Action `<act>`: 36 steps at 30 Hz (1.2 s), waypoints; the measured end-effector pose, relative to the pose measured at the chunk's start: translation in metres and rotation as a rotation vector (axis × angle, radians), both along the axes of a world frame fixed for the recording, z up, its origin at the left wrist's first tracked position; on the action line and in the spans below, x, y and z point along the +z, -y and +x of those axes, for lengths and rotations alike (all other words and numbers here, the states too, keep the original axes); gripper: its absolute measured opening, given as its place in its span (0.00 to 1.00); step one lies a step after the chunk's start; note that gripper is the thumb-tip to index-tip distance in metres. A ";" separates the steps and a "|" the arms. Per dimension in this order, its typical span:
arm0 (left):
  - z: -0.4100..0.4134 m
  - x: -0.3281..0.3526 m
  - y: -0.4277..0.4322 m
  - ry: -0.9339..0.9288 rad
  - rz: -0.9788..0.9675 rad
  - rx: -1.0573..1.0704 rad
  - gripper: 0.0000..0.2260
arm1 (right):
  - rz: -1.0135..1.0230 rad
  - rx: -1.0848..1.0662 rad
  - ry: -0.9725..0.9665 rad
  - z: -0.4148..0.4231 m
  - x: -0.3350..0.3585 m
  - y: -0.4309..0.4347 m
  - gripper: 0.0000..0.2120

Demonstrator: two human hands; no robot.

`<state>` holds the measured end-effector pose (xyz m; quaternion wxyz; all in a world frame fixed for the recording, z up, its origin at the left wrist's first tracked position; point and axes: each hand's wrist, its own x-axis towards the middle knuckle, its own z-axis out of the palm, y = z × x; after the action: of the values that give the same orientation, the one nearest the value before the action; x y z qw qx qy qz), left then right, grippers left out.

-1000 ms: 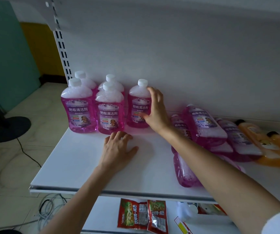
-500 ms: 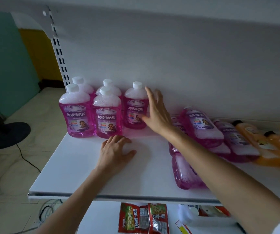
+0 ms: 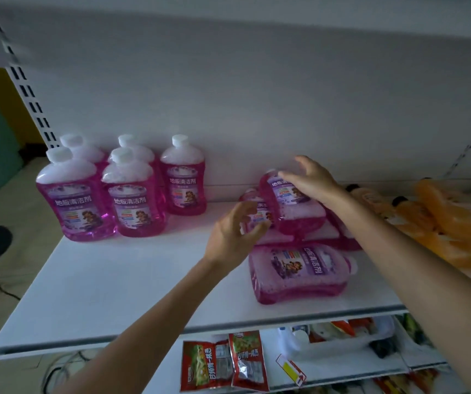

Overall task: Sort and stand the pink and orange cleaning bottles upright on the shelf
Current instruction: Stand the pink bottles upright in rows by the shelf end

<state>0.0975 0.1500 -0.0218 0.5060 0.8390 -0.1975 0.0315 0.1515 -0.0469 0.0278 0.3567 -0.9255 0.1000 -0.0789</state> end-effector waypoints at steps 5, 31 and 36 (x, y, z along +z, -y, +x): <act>0.003 -0.005 0.027 -0.011 0.116 -0.084 0.31 | 0.300 0.033 -0.059 0.002 -0.021 0.009 0.17; -0.023 -0.038 -0.072 -0.115 -0.380 0.113 0.30 | 0.373 0.368 0.143 -0.035 -0.010 -0.100 0.24; -0.023 -0.040 -0.080 -0.064 -0.263 0.077 0.29 | 0.259 0.388 0.143 -0.045 -0.013 -0.096 0.31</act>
<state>0.0748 0.2304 -0.0615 0.6160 0.7730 -0.1431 0.0498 0.1062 0.0486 0.0151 0.4870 -0.8660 -0.0958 -0.0609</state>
